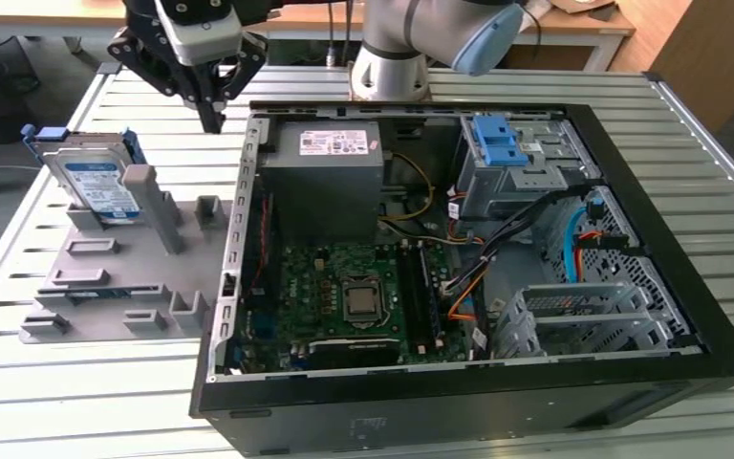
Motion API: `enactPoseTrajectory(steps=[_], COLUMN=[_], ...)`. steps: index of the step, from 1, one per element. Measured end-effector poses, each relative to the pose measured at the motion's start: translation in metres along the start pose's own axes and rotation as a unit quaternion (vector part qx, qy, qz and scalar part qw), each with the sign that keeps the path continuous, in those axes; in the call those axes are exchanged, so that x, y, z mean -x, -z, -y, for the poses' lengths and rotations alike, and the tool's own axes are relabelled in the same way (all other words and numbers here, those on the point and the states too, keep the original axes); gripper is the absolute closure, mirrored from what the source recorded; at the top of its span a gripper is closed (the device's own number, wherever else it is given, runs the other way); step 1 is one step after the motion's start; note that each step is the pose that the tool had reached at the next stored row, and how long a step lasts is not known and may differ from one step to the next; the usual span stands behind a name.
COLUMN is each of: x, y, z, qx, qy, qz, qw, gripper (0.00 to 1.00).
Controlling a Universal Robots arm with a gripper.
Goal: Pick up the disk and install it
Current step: 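Reach for the disk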
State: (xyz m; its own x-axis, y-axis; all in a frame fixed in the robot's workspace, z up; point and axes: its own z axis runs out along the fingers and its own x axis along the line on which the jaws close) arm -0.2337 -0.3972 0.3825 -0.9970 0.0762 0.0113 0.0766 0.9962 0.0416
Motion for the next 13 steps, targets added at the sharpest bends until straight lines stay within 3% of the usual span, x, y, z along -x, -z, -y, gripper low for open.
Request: enactPoseTrajectory(steps=[13], x=[-0.0143], y=[-0.0012], z=[0.0007], qx=[0.0000], qy=[0.000], qz=[0.0000], qw=[1.0000], gripper=[0.89])
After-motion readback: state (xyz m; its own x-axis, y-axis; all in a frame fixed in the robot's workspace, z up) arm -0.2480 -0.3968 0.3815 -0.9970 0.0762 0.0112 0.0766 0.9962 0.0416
